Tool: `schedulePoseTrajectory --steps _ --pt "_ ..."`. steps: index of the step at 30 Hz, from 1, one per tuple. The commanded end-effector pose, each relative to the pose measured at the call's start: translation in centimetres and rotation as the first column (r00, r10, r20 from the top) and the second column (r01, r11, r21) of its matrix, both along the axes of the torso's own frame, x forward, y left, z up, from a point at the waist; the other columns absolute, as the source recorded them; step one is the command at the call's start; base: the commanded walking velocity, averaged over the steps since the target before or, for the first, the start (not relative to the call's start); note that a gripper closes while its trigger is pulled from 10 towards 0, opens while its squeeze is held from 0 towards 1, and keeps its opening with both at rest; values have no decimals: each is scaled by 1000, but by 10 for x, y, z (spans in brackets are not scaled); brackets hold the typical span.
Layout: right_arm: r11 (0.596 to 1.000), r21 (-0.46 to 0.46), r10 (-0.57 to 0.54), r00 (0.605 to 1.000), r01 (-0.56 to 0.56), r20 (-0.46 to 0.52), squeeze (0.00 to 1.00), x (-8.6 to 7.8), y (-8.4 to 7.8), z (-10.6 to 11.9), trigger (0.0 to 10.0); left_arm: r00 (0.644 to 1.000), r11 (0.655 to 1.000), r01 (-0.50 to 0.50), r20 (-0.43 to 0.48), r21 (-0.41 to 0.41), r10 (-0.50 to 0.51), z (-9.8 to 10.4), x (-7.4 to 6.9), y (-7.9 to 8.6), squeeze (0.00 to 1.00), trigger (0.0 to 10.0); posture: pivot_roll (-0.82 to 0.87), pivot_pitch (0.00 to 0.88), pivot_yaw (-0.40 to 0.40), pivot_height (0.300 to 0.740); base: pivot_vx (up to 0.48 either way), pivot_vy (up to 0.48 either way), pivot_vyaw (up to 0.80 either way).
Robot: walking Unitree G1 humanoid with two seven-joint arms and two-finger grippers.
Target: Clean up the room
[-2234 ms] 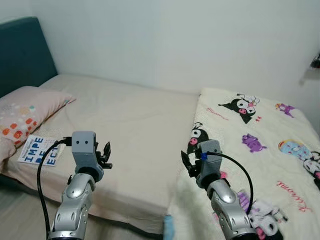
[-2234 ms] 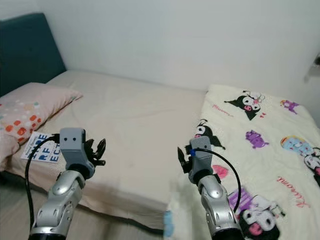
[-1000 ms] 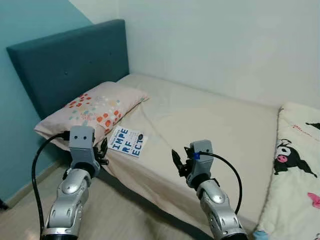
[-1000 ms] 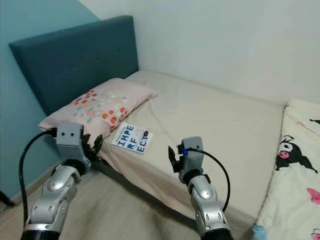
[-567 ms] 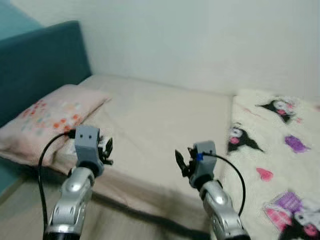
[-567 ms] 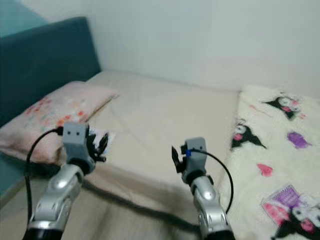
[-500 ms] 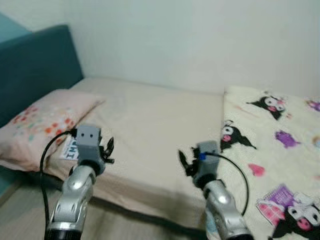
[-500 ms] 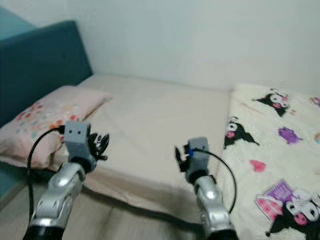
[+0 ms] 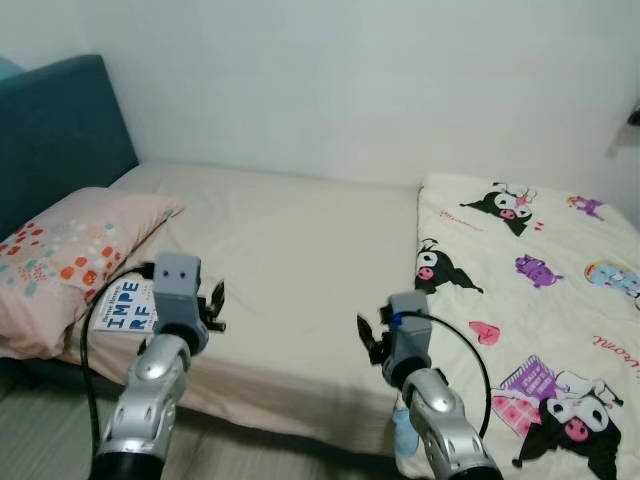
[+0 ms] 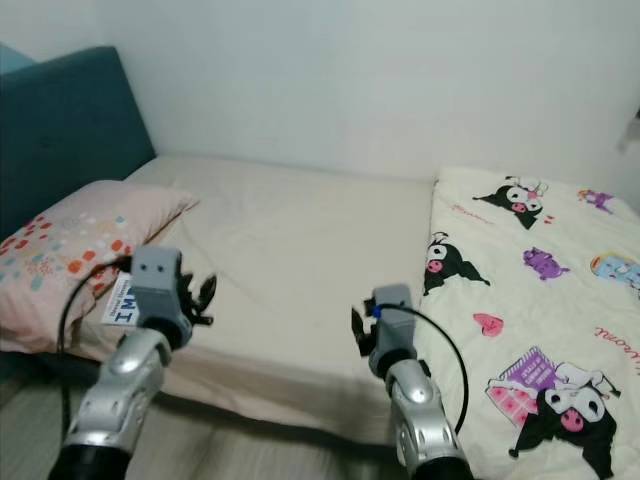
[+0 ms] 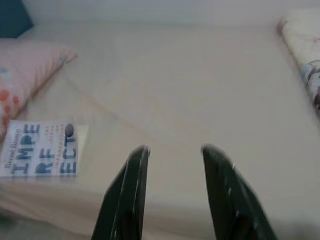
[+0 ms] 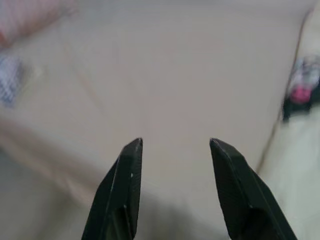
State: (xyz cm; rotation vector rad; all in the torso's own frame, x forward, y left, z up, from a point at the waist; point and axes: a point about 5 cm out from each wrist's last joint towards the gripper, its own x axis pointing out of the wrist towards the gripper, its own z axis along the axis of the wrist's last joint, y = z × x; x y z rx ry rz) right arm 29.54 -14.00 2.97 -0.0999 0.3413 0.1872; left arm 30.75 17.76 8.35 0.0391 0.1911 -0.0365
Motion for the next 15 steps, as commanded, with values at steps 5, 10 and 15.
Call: schedulePoseTrajectory --steps 5,10,15 --pt "965 -235 2 895 -120 -447 0 -47 -10 -73 10000 902 982 159 -420 105 -101 -95 -36 -18 0 10000 79 0 -14 740 0 0 0" --pt "941 -273 12 829 -198 -560 0 -67 -11 -90 10000 829 964 235 -544 125 -131 -119 -57 -22 0 10000 65 0 -7 740 0 0 0" --pt "932 -283 28 823 -227 -568 0 -74 -2 -95 10000 780 983 153 -623 101 -57 -135 -75 -17 0 10000 54 0 -1 740 0 0 0"
